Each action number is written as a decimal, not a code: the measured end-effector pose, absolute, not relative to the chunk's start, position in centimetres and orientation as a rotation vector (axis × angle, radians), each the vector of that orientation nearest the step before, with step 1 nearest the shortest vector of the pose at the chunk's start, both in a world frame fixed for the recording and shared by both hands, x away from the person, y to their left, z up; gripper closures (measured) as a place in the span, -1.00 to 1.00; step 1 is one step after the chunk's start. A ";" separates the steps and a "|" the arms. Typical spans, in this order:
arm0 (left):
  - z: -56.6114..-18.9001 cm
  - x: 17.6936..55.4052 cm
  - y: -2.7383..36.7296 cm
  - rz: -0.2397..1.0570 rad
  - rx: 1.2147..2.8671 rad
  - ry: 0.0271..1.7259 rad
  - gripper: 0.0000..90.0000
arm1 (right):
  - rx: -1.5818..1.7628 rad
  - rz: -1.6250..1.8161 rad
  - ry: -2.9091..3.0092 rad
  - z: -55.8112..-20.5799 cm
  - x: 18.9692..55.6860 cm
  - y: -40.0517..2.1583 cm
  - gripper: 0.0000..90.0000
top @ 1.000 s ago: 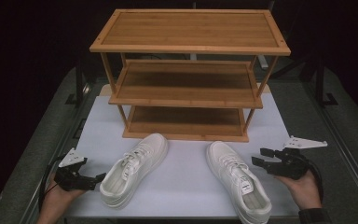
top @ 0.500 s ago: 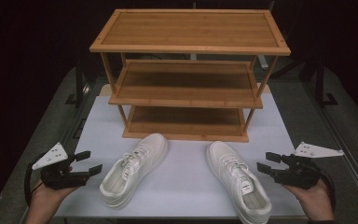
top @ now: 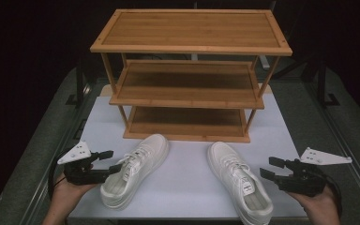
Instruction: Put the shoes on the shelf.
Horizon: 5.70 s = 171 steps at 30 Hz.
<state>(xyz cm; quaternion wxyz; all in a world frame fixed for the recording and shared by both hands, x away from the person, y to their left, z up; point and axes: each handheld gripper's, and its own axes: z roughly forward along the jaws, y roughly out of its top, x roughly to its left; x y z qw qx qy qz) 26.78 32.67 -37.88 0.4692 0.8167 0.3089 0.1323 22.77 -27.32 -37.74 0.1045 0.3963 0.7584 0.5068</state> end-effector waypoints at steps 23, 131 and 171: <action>-39.1 27.8 31.0 0.306 2.071 0.764 0.48 | 1.100 1.476 2.383 -39.6 23.3 -24.1 -0.18; -21.4 39.4 24.0 0.409 1.827 0.827 0.87 | 1.044 1.521 2.087 -21.7 37.8 -20.7 0.87; -19.6 36.7 27.6 0.400 1.770 0.742 -0.46 | 1.091 1.552 2.050 -19.7 35.1 -23.2 -0.36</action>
